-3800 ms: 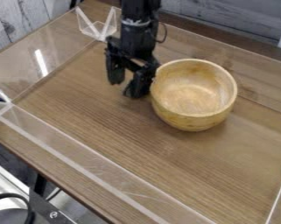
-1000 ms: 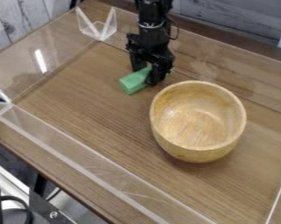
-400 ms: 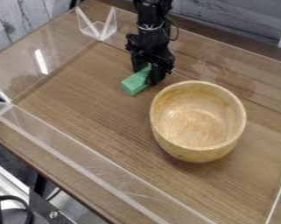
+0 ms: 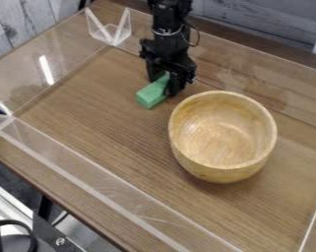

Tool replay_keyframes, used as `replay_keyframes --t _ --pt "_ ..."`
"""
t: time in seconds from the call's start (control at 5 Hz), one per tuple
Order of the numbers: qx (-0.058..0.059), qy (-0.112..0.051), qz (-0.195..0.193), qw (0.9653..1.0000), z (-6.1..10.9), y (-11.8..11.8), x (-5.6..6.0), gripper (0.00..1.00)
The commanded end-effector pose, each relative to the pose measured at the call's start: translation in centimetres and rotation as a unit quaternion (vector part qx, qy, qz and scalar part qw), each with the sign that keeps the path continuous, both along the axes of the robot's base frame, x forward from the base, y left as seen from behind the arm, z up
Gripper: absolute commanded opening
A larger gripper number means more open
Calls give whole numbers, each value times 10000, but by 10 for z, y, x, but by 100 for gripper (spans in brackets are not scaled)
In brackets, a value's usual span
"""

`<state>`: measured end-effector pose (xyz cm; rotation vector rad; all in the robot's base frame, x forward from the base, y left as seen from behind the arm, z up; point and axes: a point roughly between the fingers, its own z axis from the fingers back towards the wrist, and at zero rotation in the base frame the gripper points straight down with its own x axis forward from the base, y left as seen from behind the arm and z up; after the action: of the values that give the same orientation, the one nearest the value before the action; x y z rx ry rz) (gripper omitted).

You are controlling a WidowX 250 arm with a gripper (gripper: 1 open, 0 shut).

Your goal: Put the green block in the brown bowl

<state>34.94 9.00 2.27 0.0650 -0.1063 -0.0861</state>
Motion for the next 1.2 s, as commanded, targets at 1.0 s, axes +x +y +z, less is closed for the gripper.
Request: replay_keyframes --t 1.0 --pt "-390 -743 458 9954 58 22 25 0"
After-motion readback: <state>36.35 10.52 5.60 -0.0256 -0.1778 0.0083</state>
